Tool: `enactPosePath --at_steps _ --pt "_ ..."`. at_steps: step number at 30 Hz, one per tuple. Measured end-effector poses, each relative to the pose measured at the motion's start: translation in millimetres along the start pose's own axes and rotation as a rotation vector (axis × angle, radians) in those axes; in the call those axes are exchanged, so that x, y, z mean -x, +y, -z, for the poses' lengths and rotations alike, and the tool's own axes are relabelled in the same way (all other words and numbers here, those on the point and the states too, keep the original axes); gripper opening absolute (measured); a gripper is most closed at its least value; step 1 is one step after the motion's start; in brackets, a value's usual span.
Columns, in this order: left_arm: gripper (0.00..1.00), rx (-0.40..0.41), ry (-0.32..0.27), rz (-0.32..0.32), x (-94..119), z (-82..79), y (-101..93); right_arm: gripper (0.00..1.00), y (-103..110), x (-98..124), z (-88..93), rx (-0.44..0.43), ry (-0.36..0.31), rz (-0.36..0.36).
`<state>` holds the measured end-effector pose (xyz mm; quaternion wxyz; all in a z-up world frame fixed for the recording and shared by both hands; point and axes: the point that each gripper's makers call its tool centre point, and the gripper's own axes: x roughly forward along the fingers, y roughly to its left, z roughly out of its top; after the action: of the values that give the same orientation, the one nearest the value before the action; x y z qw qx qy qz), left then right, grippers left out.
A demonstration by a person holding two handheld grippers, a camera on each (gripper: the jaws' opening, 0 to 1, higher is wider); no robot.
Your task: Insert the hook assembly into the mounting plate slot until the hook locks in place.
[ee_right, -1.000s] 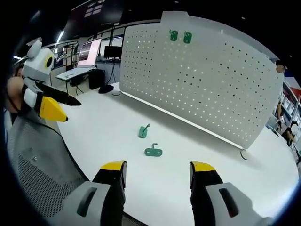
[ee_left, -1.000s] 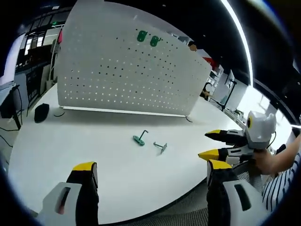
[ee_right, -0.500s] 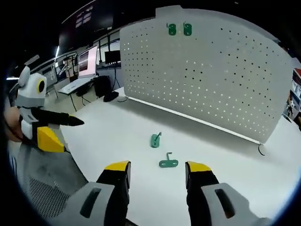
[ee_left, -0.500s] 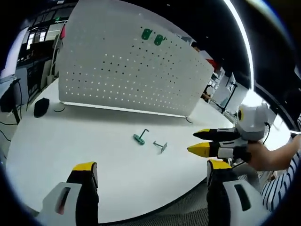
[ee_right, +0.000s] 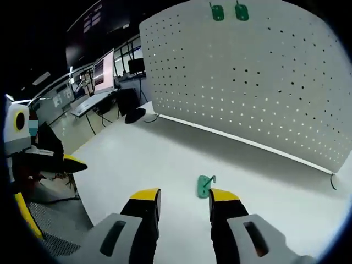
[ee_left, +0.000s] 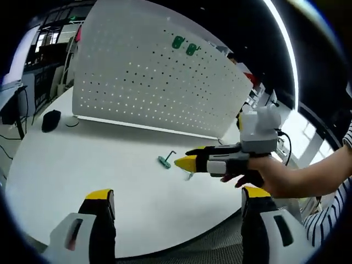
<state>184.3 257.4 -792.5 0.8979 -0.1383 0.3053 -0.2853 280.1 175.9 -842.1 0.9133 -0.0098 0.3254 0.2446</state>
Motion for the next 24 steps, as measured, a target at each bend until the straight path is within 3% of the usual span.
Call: enactPosePath --at_steps 8,13,24 --pt "0.96 0.049 -0.001 0.007 0.7 -0.4 3.5 0.31 -8.5 -29.9 9.2 -0.068 0.047 0.007" --pt "0.95 0.064 0.004 0.014 0.3 0.4 1.3 0.31 -13.4 -41.3 9.4 -0.019 0.073 0.022" --pt "0.93 0.104 -0.002 0.015 0.2 -0.5 3.1 0.3 -34.0 -42.7 12.4 -0.091 0.081 0.078"
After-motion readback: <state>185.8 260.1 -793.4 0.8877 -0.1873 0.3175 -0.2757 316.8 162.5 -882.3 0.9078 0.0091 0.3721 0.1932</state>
